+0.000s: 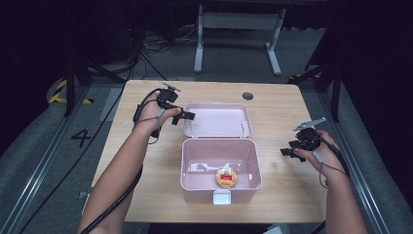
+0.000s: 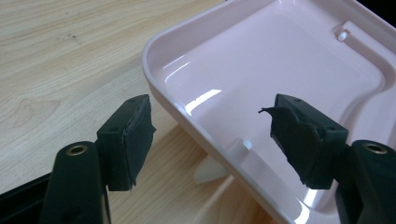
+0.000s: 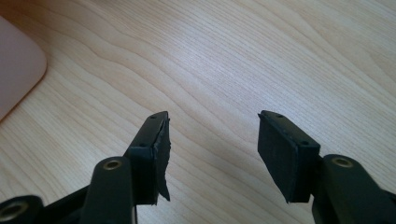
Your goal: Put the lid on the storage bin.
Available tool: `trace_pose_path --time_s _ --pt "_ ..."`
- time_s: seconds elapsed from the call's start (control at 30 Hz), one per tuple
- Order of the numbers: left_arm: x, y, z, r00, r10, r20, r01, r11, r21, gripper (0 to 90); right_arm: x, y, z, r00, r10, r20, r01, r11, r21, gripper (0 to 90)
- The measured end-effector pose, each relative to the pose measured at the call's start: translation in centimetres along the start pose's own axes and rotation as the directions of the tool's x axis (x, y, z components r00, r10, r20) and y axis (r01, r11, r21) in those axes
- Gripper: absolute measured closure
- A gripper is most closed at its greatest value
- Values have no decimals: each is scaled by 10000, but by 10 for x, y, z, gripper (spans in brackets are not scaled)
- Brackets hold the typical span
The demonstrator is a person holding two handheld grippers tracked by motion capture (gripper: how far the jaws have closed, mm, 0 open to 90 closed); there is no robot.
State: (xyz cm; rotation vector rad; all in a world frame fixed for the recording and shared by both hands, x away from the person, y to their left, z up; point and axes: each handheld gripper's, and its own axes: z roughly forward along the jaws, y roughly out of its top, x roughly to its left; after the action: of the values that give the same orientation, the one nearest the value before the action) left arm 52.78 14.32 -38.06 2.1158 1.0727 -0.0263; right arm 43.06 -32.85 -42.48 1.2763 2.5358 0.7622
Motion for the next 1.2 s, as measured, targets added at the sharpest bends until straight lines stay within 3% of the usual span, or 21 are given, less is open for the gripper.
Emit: trace_pose_path --time_s 0.33,0.47,0.6,0.77,0.93,1.2 --pt "10 2 19 9958 -864 305 860 9962 118 319 1 -2 -3 10000 -25 8 25 10000 -58 440" --pt "13 1 23 9952 -884 415 872 9958 297 366 1 -2 -1 10000 -37 -2 37 10000 -47 436" --pt "16 -1 28 9882 -1360 709 1335 9903 383 373 3 -1 -1 10000 -95 1 95 10000 -6 434" --pt "17 0 28 9827 -1612 913 1600 9869 213 411 2 -1 -2 9999 -135 19 135 9999 -79 435" --pt "16 2 21 9801 -1824 787 1821 9832 106 569 4 0 -2 9998 -214 1 214 9998 -51 437" --pt "8 7 11 9812 -1858 529 1872 9820 -230 632 4 0 -3 9996 -267 -26 267 9996 -104 440"
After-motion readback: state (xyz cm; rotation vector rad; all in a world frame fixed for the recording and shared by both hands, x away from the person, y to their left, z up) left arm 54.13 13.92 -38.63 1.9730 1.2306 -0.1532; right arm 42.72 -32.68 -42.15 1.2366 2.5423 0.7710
